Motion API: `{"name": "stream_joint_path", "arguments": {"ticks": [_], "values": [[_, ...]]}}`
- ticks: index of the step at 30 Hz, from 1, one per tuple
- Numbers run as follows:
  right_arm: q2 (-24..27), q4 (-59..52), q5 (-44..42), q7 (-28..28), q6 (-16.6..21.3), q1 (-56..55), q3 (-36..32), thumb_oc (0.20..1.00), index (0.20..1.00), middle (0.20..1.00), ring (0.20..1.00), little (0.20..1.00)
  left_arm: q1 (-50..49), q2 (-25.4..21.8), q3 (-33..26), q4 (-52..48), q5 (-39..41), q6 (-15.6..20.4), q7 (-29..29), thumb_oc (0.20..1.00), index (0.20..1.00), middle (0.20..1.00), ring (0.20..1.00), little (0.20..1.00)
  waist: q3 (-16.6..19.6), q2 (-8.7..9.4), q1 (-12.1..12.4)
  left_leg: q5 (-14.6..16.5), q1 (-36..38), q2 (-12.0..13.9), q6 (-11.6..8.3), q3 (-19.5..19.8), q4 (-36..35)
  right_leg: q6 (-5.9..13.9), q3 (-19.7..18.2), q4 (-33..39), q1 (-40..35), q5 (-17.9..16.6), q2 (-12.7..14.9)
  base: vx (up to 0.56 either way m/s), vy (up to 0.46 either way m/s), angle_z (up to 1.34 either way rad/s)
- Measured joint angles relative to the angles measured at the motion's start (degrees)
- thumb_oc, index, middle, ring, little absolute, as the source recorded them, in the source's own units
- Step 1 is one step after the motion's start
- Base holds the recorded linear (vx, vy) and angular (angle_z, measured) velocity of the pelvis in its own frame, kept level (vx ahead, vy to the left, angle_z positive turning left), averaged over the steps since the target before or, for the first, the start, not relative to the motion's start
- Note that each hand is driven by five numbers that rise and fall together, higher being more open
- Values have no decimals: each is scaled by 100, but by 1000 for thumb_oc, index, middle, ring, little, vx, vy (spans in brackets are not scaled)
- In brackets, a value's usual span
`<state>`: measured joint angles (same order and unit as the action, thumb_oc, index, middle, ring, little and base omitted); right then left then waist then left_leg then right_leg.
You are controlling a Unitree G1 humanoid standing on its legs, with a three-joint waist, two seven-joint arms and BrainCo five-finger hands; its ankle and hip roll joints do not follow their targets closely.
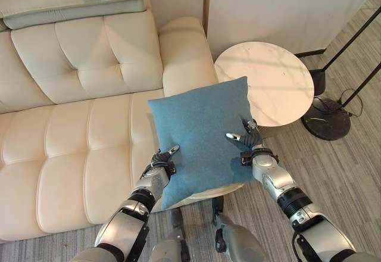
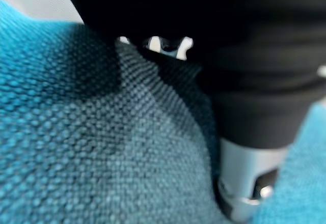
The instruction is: Pick up all the scattered cushions and arrange them neatly on the sofa.
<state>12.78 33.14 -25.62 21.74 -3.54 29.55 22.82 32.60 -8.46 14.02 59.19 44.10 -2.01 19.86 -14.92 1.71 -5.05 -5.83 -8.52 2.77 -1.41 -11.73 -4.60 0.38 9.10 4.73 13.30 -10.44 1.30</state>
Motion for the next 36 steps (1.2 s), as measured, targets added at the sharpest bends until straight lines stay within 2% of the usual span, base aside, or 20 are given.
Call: {"name": "stream_joint_path", "arguments": {"ticks": [1,2,3,8,11,17,22,27,33,34,35,36], "values": [[-12,27,-65,15,35,30,38,482,482,482,482,482,23,8,0,0,4,15,7,1000,1000,1000,1000,1000,-12,7,-1,-3,-40,-1,-2,-2,0,1,0,0,36,-1,1,0,0,0],[-15,48,-265,64,152,125,129,219,219,219,219,219,142,22,2,-21,12,46,27,768,768,768,768,768,-101,30,-1,-28,-152,-5,-18,0,0,23,0,-1,145,-34,7,26,13,3],[14,42,-834,60,333,144,125,200,200,200,200,200,120,-24,178,-221,229,81,0,200,200,200,200,200,-226,50,11,-53,-158,-9,-2,4,-2,-9,1,-1,147,-66,9,22,12,4],[152,0,-1978,-173,610,-72,107,200,200,200,200,200,-181,-71,244,-563,492,163,-49,200,200,200,200,200,-232,45,8,-45,-14,-9,-1,12,-4,-21,14,0,2,-73,10,10,16,-1],[330,-311,-2291,-371,623,-353,107,200,200,200,200,200,-557,-204,399,-1183,698,178,-47,200,200,200,200,200,-233,43,43,-36,107,-8,8,18,-8,-41,23,0,-125,-86,14,7,18,2],[431,-681,-2257,-379,555,-646,111,200,200,200,200,200,-874,-344,503,-1728,520,123,165,200,200,200,200,200,-235,42,127,-20,312,-11,8,35,-43,36,40,0,-337,-19,24,0,0,0],[541,-1255,-1591,-379,273,-1095,124,200,200,200,200,200,-1690,-486,393,-2723,-271,-95,418,200,200,200,200,200,-225,40,259,2,496,-12,12,78,-43,39,68,1,-541,-8,28,-4,38,4],[565,-1668,-975,-381,-76,-1605,122,200,200,200,200,200,-2458,-551,348,-3446,-704,-256,517,200,200,200,200,200,-175,69,417,62,667,-43,31,159,-44,69,143,0,-748,31,62,-85,120,7],[493,-1789,-903,-387,-122,-1874,146,200,200,200,200,200,-2715,-546,339,-3470,-712,-298,592,200,200,200,200,200,-132,153,458,58,636,-139,48,173,-42,118,178,-1,-735,-13,167,-165,58,8],[464,-1790,-903,-387,-156,-1913,145,200,200,200,200,200,-2742,-566,344,-3489,-767,-297,648,200,200,200,200,200,-87,222,454,46,557,-173,108,242,-23,178,161,-72,-669,7,206,-108,-59,19],[449,-1793,-901,-388,-164,-1914,135,200,200,200,200,200,-2825,-569,309,-3591,-826,-297,688,200,200,200,200,200,-64,206,479,-54,509,-134,288,288,-41,318,108,-193,-638,66,197,-125,-94,37],[533,-1859,-880,-390,-193,-1968,118,200,200,200,200,200,-3006,-535,146,-3782,-894,-312,685,200,200,200,200,200,-62,90,468,-75,475,25,344,428,-38,214,-203,-764,-524,407,42,-51,-100,66]]}}
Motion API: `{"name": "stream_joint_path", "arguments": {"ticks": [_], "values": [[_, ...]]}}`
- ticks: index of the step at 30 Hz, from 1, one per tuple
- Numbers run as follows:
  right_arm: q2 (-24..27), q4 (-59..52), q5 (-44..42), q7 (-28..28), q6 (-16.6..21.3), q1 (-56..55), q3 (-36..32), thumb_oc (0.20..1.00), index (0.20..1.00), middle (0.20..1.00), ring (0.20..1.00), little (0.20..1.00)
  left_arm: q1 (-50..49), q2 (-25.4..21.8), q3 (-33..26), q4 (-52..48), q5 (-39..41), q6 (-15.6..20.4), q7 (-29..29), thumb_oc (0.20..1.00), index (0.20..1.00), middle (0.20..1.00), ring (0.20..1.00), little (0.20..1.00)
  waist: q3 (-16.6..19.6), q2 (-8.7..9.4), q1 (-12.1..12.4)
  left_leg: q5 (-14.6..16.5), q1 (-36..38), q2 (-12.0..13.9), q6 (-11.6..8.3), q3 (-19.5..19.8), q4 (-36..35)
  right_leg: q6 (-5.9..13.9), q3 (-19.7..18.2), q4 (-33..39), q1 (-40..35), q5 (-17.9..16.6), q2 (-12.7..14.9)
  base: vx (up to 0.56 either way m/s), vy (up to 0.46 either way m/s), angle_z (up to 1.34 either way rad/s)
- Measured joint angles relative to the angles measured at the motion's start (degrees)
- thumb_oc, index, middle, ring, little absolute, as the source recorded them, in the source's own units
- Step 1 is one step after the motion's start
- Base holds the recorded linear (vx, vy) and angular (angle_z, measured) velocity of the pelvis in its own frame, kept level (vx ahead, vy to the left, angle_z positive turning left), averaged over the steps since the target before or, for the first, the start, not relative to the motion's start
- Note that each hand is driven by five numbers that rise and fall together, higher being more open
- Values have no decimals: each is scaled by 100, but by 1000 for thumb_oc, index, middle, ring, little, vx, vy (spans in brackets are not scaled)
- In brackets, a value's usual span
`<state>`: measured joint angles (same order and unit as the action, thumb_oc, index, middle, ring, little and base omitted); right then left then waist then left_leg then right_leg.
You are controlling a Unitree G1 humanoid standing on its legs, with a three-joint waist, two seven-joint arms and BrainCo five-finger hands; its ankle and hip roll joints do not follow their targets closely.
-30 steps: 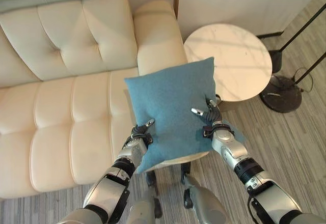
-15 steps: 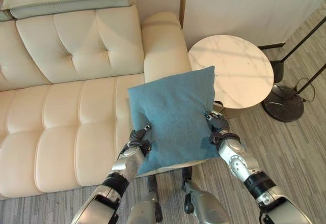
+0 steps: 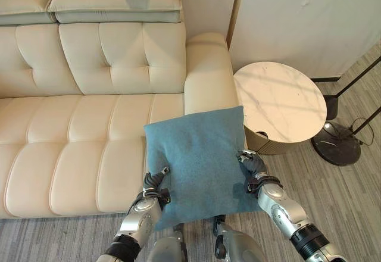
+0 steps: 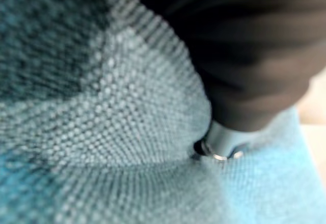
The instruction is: Pick up all the scattered cushions and arrange them neatly on the sofa.
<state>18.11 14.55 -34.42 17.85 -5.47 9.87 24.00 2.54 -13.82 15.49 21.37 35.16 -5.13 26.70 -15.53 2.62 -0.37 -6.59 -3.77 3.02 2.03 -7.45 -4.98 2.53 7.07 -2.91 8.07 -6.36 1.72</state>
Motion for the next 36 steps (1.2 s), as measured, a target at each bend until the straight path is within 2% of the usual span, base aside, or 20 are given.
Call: {"name": "stream_joint_path", "arguments": {"ticks": [1,3,4,5,8,10,11,14,15,16,17,19,21,24,25,28,29,31,33,36], "values": [[82,-152,41,-1,-14,-204,-36,200,200,200,200,200,-105,19,-15,-222,-43,-15,-3,200,200,200,200,200,64,-95,-34,-20,-27,102,-11,253,28,40,-277,-497,-13,340,-147,-82,-119,103],[127,-301,98,-166,-89,-466,22,200,200,200,200,200,-447,-238,-12,-530,-122,-31,-37,200,200,200,200,200,285,95,196,-153,10,124,-156,396,56,235,-609,-717,-426,1029,-41,-162,-165,69],[52,-374,139,-199,-89,-523,8,200,200,200,200,200,-481,-297,-59,-516,-174,-74,-36,200,200,200,200,200,341,174,243,-142,3,76,-168,436,54,207,-768,-513,-593,1115,-6,-259,-190,34],[-24,-404,189,-244,-91,-505,19,200,200,200,200,200,-502,-312,-114,-448,-261,-105,-37,200,200,200,200,200,349,115,283,-217,-6,78,-239,578,54,29,-762,-214,-857,1068,-64,-202,-144,46],[25,-374,201,-369,-118,-508,204,200,200,200,200,200,-783,-295,-220,-433,-259,-173,-52,200,200,200,200,200,428,-56,431,-269,-14,154,-301,685,91,-80,-680,173,-1069,885,-232,-453,-284,25],[104,-370,194,-431,-119,-639,230,200,200,200,200,200,-959,-247,-221,-433,-258,-175,-107,200,200,200,200,200,454,-80,508,-372,-302,258,-461,801,400,-246,-586,-141,-870,1026,-401,-635,-419,59],[157,-399,178,-440,-115,-741,252,200,200,200,200,200,-973,-250,-190,-431,-256,-218,-151,200,200,200,200,200,424,-93,317,-410,-537,247,-654,1210,591,-382,-566,-201,-909,1075,-546,-516,-294,110],[310,-336,174,-445,-126,-873,232,200,200,200,200,200,-1008,-238,-83,-402,-258,-296,-233,200,200,200,200,200,344,-227,300,-588,-574,408,-848,1517,480,-481,-200,-258,-1013,1126,-866,-309,-142,108],[306,-338,174,-456,-119,-881,228,200,200,200,200,200,-1008,-256,-39,-394,-259,-305,-258,200,200,200,200,200,282,-288,344,-203,-673,498,-886,1450,433,-698,-89,-500,-900,1287,-929,-209,-79,67],[273,-365,175,-456,-119,-881,220,200,200,200,200,200,-950,-295,-36,-384,-260,-311,-266,200,200,200,200,200,258,-151,330,-27,-692,479,-932,1349,497,-761,-68,-537,-837,1288,-850,-242,-91,75],[191,-373,173,-456,-120,-854,197,200,200,200,200,200,-810,-411,-38,-322,-262,-319,-300,200,200,200,200,200,98,153,366,272,-744,350,-855,933,704,-901,0,-567,-741,1255,-569,-183,-78,46],[127,-406,172,-457,-117,-845,204,200,200,200,200,200,-805,-469,-56,-305,-262,-323,-313,200,200,200,200,200,93,364,394,398,-729,81,-741,621,1163,-1055,134,-442,-698,954,-229,-171,-46,41],[173,-497,170,-436,-128,-952,178,200,200,200,200,200,-747,-334,-77,-288,-267,-355,-325,200,200,200,200,200,97,346,110,706,-496,-51,-532,175,1776,-828,562,245,-1035,596,-8,-35,19,95],[353,-549,163,-427,-126,-965,6,200,200,200,200,200,-641,-122,-75,-306,-267,-355,-339,200,200,200,200,200,78,28,78,865,283,147,-335,-25,1106,-637,794,251,-925,544,-98,-8,67,68],[335,-559,163,-411,-129,-981,-42,200,200,200,200,200,-604,-89,-10,-300,-267,-363,-339,200,200,200,200,200,60,52,79,588,290,89,-221,-62,794,-428,887,197,-888,530,-18,-49,90,54],[319,-601,156,-408,-130,-1021,-97,200,200,200,200,200,-602,-97,17,-291,-266,-376,-336,200,200,200,200,200,71,62,95,563,255,-16,-182,-198,518,-314,1220,245,-901,353,191,-74,108,73],[307,-646,151,-402,-126,-1043,-118,200,200,200,200,200,-595,-89,13,-290,-267,-378,-336,200,200,200,200,200,82,62,-48,605,167,98,-209,-711,476,-278,1444,318,-930,356,297,-30,124,105],[292,-657,88,-355,-126,-1089,-181,200,200,200,200,200,-595,-54,30,-293,-267,-386,-339,200,200,200,200,200,127,86,-121,564,176,87,-188,-1127,254,-204,1854,509,-1002,260,398,8,206,114],[159,-674,69,-339,-127,-1066,-202,200,200,200,200,200,-724,-140,18,-302,-266,-429,-323,200,200,200,200,200,183,107,11,107,162,22,-103,-1034,142,-91,1967,569,-1034,262,421,51,212,56],[-92,-675,70,-334,-126,-963,-105,200,200,200,200,200,-754,-426,1,-327,-267,-435,-296,200,200,200,200,200,254,221,231,84,201,-159,-71,-978,53,2,1973,641,-1103,223,554,105,317,26]]}}
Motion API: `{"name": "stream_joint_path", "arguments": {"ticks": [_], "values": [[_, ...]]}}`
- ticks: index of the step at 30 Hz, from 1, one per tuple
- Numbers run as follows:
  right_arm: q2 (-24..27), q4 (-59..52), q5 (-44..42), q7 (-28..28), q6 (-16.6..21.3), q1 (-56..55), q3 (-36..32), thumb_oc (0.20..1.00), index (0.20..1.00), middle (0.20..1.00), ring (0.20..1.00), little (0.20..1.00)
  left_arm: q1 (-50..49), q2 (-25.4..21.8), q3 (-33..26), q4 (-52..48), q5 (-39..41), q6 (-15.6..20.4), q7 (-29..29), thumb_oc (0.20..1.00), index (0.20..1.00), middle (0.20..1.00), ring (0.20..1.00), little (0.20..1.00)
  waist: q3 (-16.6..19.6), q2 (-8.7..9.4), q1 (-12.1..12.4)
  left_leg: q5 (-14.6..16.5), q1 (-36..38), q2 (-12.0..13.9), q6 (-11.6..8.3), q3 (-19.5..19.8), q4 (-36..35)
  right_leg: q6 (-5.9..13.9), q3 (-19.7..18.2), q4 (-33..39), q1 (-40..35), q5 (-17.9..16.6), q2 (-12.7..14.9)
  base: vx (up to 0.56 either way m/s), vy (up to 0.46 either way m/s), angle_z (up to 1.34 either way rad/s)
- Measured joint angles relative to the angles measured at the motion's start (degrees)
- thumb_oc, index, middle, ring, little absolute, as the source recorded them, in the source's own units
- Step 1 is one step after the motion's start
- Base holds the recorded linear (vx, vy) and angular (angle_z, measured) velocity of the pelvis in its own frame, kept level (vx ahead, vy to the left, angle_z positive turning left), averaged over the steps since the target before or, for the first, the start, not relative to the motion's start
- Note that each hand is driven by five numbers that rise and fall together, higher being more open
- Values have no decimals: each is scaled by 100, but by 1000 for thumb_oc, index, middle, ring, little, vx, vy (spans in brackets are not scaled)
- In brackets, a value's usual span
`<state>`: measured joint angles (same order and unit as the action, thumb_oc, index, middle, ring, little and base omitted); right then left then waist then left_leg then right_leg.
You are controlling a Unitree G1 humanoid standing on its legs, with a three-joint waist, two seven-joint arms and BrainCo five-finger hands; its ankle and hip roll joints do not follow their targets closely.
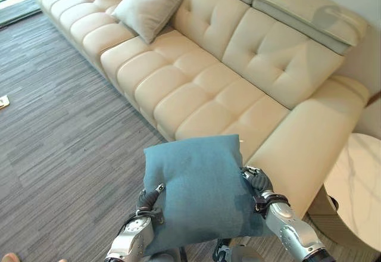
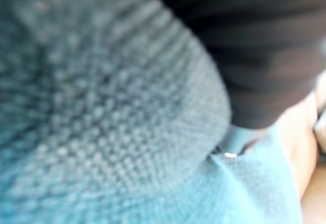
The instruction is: Pick up all the scattered cushions and arrange them neatly on the sofa.
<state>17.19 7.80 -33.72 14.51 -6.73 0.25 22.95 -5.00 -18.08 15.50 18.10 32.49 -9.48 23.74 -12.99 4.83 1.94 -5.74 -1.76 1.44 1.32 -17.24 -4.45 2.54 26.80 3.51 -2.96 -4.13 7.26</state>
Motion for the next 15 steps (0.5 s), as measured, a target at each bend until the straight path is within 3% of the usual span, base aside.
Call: {"name": "stream_joint_path", "arguments": {"ticks": [4,5,8,9,10,11,12,13,14,15], "values": [[-25,0,3,6,2,122,95,200,200,200,200,200,47,-65,-78,-16,0,11,8,200,200,200,200,200,0,36,36,56,38,-69,74,174,40,131,8,-229,-70,20,102,84,348,26],[-11,2,5,13,4,126,82,200,200,200,200,200,79,-48,-69,-7,-1,10,35,200,200,200,200,200,-19,21,10,112,35,-80,147,293,98,250,-16,-601,-20,151,193,57,239,46],[-9,0,8,33,11,101,61,200,200,200,200,200,102,-2,-25,-12,-3,14,76,200,200,200,200,200,-19,39,-22,219,90,-152,250,456,143,264,-191,-1735,368,411,500,103,331,37],[18,-6,15,43,25,143,64,200,200,200,200,200,156,29,-7,14,-9,13,116,200,200,200,200,200,-135,-18,-65,315,61,-237,392,625,228,283,-471,-2681,700,436,737,80,110,65],[46,-18,45,60,20,72,71,200,200,200,200,200,148,27,27,-3,-15,12,131,200,200,200,200,200,-160,-48,-204,201,131,-267,409,780,239,419,-881,-3303,1043,679,810,86,75,63],[59,-33,47,64,21,16,106,200,200,200,200,200,128,39,23,4,-40,38,142,200,200,200,200,200,-164,-59,-238,285,129,-352,488,921,181,485,-1309,-3362,1305,959,588,137,91,44],[15,-36,38,62,21,76,130,200,200,200,200,200,136,-60,-4,5,-73,63,179,200,200,200,200,200,-195,-24,-212,286,80,-294,529,924,183,570,-2087,-3053,1550,1216,66,163,49,14],[-18,-50,34,63,24,94,134,200,200,200,200,200,157,-126,-2,6,-122,61,183,200,200,200,200,200,-231,3,-230,271,64,-294,536,914,161,527,-2048,-2761,1633,1234,-103,227,13,10],[-56,-37,-10,80,22,133,131,200,200,200,200,200,170,-157,-27,17,-185,58,183,200,200,200,200,200,-307,72,-216,274,64,-346,544,881,129,480,-1941,-2022,1839,1115,-379,170,-6,16],[-65,-35,-11,85,22,142,125,200,200,200,200,200,177,-149,-33,26,-203,57,184,200,200,200,200,200,-347,50,-230,276,64,-360,540,887,134,525,-1910,-1720,1850,1044,-474,311,-30,41]]}}
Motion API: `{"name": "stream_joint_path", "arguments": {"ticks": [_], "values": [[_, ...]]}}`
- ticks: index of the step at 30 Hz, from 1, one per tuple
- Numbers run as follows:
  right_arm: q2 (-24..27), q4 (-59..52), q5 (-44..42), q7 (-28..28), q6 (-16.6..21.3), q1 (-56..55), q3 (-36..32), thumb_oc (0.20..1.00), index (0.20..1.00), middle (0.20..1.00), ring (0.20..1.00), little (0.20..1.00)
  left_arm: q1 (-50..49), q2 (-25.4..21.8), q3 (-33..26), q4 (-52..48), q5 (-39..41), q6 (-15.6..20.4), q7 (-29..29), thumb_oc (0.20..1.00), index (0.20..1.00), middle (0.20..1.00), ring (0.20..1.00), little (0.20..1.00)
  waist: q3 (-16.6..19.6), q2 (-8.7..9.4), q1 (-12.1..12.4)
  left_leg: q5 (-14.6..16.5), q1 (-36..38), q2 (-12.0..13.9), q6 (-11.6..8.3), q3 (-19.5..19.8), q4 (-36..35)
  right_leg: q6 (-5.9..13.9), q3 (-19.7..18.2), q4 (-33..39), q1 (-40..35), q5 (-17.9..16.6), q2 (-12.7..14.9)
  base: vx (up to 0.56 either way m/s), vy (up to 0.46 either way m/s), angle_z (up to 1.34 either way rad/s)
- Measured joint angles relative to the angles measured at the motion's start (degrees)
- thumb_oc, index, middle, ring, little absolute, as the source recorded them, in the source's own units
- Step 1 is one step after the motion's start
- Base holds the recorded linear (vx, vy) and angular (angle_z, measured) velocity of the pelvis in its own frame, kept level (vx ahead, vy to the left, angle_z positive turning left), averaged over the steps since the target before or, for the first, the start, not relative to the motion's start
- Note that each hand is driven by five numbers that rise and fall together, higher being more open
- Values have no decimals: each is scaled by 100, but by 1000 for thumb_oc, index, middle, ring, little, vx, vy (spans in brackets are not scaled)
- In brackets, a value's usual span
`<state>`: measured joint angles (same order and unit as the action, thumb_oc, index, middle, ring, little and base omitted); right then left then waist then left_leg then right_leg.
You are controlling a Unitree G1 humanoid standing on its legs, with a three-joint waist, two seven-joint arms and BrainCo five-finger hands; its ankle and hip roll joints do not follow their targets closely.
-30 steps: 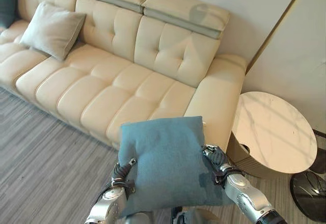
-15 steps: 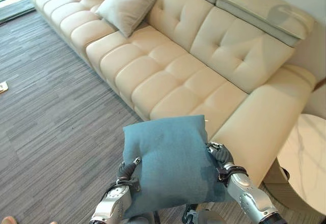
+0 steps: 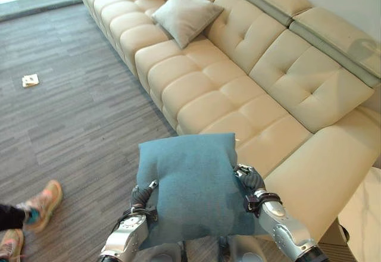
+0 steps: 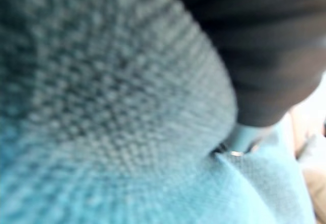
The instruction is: Pick up all the scattered cushions and arrange them neatly on the sofa.
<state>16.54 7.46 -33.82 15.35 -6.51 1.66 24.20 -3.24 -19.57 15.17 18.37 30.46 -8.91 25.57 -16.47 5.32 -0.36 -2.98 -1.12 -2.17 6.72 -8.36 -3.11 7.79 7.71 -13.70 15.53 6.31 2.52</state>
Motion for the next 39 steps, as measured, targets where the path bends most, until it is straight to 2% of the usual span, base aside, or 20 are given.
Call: {"name": "stream_joint_path", "arguments": {"ticks": [2,4,6,8,9,10,11,16,17,18,20,22,24,26,27,29,32,33,36,39], "values": [[22,11,-1,52,-11,-47,-15,200,200,200,200,200,-6,74,15,3,-11,-38,-11,200,200,200,200,200,-29,-3,-72,16,77,-219,18,117,-49,-62,51,862,115,-405,-114,421,-64,53],[19,12,3,52,-15,-39,-34,200,200,200,200,200,-10,140,-16,31,-22,-57,-19,200,200,200,200,200,-22,29,-26,179,177,-302,-31,220,-25,45,699,1701,-158,-712,-103,427,-94,22],[30,20,7,38,-15,-97,-158,200,200,200,200,200,-27,233,-15,21,-47,-97,-36,200,200,200,200,200,16,30,-31,423,592,-306,-145,442,-109,-277,1379,1717,-682,-991,-40,818,-178,37],[25,29,9,24,-27,-150,-225,200,200,200,200,200,-69,276,-15,-1,-59,-135,-36,200,200,200,200,200,137,-38,-75,726,692,-164,-332,474,130,-533,1362,1340,-761,-991,-105,630,-152,27],[36,8,12,20,-21,-286,-238,200,200,200,200,200,-168,270,5,-36,-60,-142,-64,200,200,200,200,200,336,-2,-83,885,743,-127,-530,477,365,-573,1403,1359,-906,-1277,-101,370,-118,11],[72,8,13,6,-20,-398,-238,200,200,200,200,200,-261,309,4,-42,-59,-146,-92,200,200,200,200,200,516,-77,-92,1053,833,-12,-685,441,550,-1047,1444,1486,-1134,-1291,-247,366,-135,14],[131,5,16,-10,-19,-453,-240,200,200,200,200,200,-289,353,3,-64,-60,-146,-114,200,200,200,200,200,597,-116,-121,1163,824,69,-853,359,931,-1202,1413,1592,-1383,-1253,-327,267,-135,3],[283,-104,30,-109,-19,-310,-278,200,200,200,200,200,-302,466,-17,-203,-30,-142,-136,200,200,200,200,200,710,-136,-67,1412,-78,169,-1108,209,3234,-1505,555,1790,-1906,-1072,-360,133,-70,-50],[269,-120,42,-109,-18,-282,-284,200,200,200,200,200,-284,461,-24,-236,-28,-140,-133,200,200,200,200,200,708,-112,-66,1443,-229,168,-1116,247,3273,-1501,415,1823,-1931,-1041,-352,200,-63,-75],[211,-111,74,-108,-30,-206,-318,200,200,200,200,200,-233,413,-14,-301,-16,-141,-123,200,200,200,200,200,675,30,-50,1592,-546,21,-856,408,2994,-1481,-128,1815,-1939,-850,-282,164,-8,-102],[176,-114,122,-110,-34,-152,-317,200,200,200,200,200,-239,360,-21,-299,-11,-161,-115,200,200,200,200,200,636,110,50,1577,-743,-32,-767,522,2432,-1425,-371,1815,-2023,-910,-212,179,24,-114],[165,-104,149,-105,-38,-157,-277,200,200,200,200,200,-279,372,-15,-281,-13,-166,-114,200,200,200,200,200,631,137,-31,1127,-894,-234,-755,1414,1284,-1228,-851,1743,-2277,-742,-126,157,24,-120],[210,-101,245,-124,-19,-139,-235,200,200,200,200,200,-289,385,-16,-211,-15,-161,-122,200,200,200,200,200,621,-3,-74,650,-1010,-232,-852,2333,484,-1077,-1393,1662,-2336,-610,-160,168,62,-138],[389,-97,245,-129,-26,-198,-223,200,200,200,200,200,-300,496,4,-193,-20,-162,-129,200,200,200,200,200,650,-326,-220,656,-1068,-5,-841,2378,468,-933,-1565,1584,-2461,-444,-362,212,121,-106],[402,142,277,-160,-44,-221,-242,200,200,200,200,200,-286,519,2,-167,-24,-164,-209,200,200,200,200,200,670,-364,-295,399,-856,53,-1114,2331,425,-846,-1920,1289,-2397,-126,-320,166,103,-96],[380,187,297,-192,-120,-232,-228,200,200,200,200,200,-236,368,28,-186,-66,-169,-317,200,200,200,200,200,681,-265,-326,304,-739,-76,-1101,2109,363,-539,-1995,919,-2148,104,-183,347,285,-133],[202,154,422,-388,-209,-245,-242,200,200,200,200,200,-366,140,-31,-184,-71,-181,-403,200,200,200,200,200,662,-280,-135,177,-349,-233,-909,1788,315,-430,-2392,761,-2116,63,7,274,256,-173],[171,129,484,-439,-226,-277,-245,200,200,200,200,200,-383,123,-84,-188,-80,-180,-469,200,200,200,200,200,633,-428,-144,-25,-306,-234,-637,1649,327,-314,-2311,706,-2113,165,-31,271,321,-158],[133,158,703,-494,-314,-247,-227,200,200,200,200,200,-334,169,-191,-233,-240,-170,-531,200,200,200,200,200,553,-549,-142,-169,-222,-192,-430,1170,314,-262,-2236,332,-1768,93,38,103,155,-112],[77,195,804,-558,-389,-80,-172,200,200,200,200,200,-359,142,-284,-205,-230,-165,-530,200,200,200,200,200,517,-591,115,-188,-58,-47,-314,576,89,-240,-1421,-115,-1264,-103,92,93,113,-130]]}}
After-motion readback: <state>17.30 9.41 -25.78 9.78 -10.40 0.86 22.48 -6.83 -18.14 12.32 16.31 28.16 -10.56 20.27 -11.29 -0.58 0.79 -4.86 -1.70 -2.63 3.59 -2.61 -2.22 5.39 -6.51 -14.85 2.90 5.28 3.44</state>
